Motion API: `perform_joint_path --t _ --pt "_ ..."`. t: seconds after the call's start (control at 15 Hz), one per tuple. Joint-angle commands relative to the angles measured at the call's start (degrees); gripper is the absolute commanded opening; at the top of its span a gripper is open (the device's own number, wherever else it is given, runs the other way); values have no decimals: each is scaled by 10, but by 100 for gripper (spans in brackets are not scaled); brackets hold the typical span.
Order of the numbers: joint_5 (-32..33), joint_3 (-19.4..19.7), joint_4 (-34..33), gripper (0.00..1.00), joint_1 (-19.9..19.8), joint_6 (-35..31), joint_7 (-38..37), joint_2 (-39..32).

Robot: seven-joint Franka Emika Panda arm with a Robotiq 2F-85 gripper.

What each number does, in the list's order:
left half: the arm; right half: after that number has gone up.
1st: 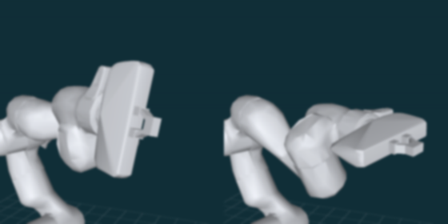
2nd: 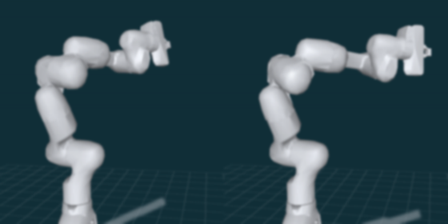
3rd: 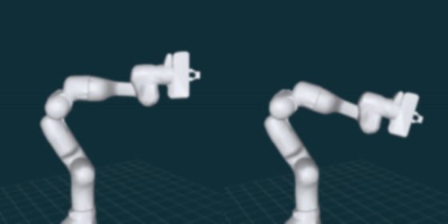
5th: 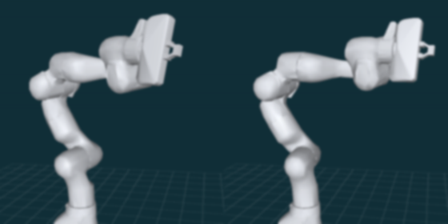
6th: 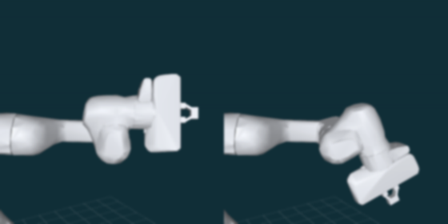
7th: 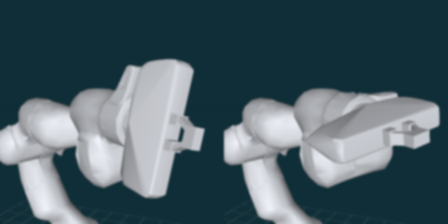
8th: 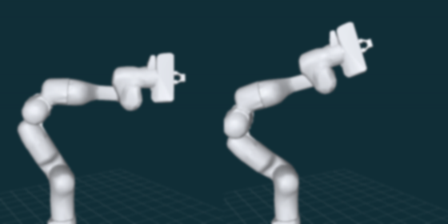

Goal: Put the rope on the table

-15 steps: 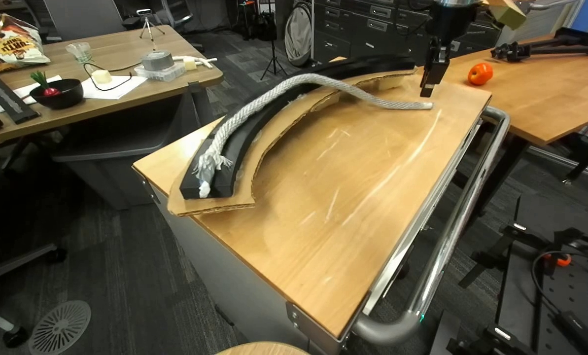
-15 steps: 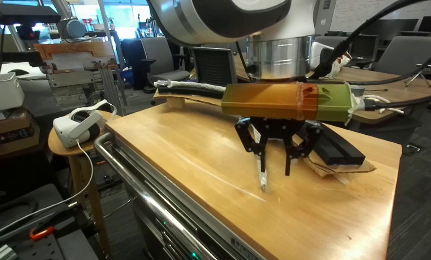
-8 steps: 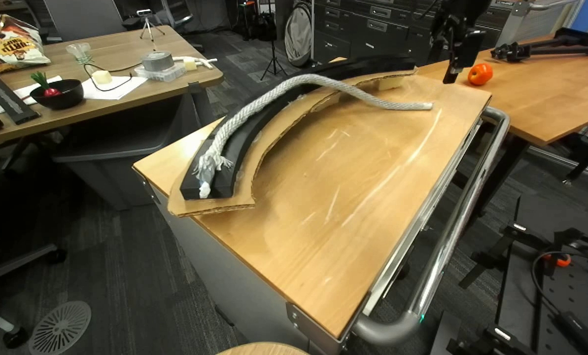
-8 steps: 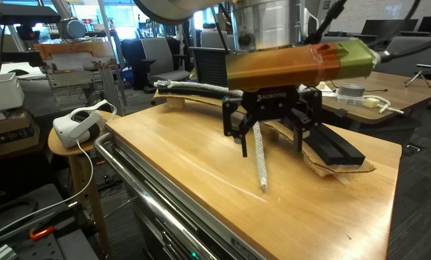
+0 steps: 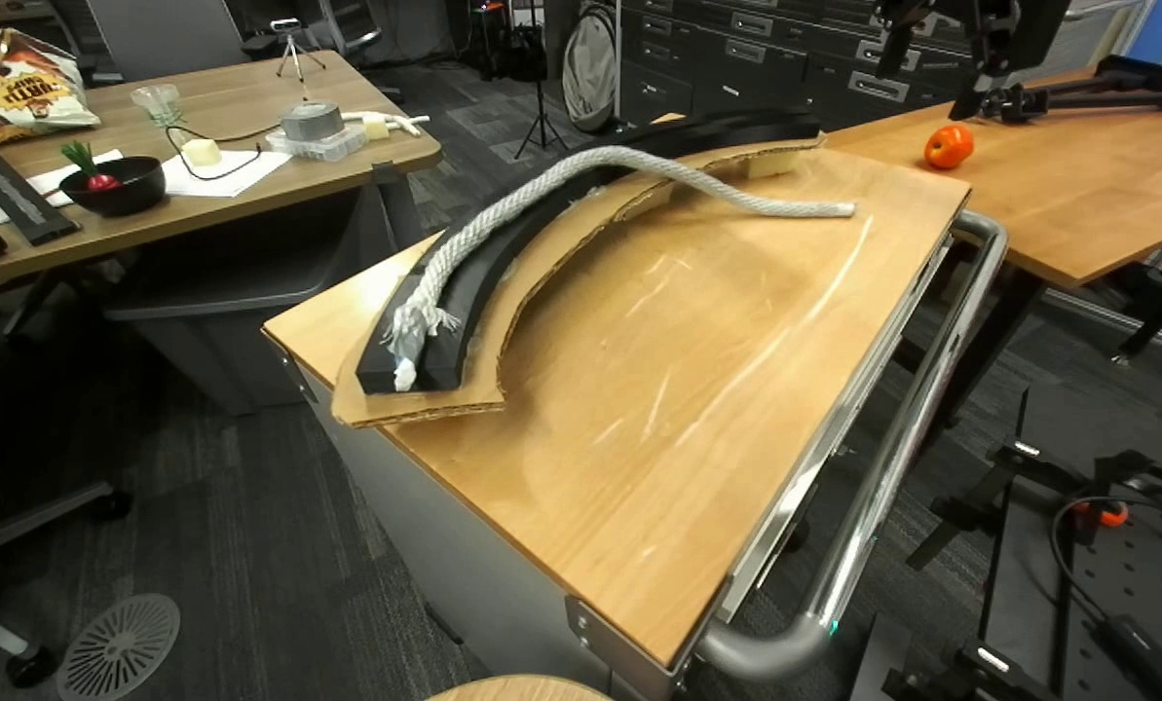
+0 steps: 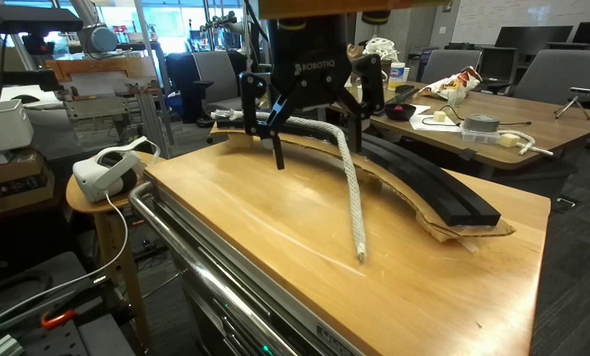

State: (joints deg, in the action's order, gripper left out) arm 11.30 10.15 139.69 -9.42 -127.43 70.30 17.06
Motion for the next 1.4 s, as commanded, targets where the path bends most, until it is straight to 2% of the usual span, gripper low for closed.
perform_joint_path --t 0.0,0.13,0.33,0.47,0.8,0.87,0.93,1.33 --pt "3 9 1 100 9 2 0 1" --pt "17 2 2 100 9 -13 -11 0" --pt "53 -26 -19 100 29 -18 -11 -11" --pt "72 -49 -41 100 54 -9 1 -20" --pt "64 -100 -58 100 129 0 47 6" --pt "64 -96 -40 100 136 -12 72 24" --pt "59 -97 -51 100 129 -10 29 -4" --pt "58 -96 -45 100 138 -10 59 10"
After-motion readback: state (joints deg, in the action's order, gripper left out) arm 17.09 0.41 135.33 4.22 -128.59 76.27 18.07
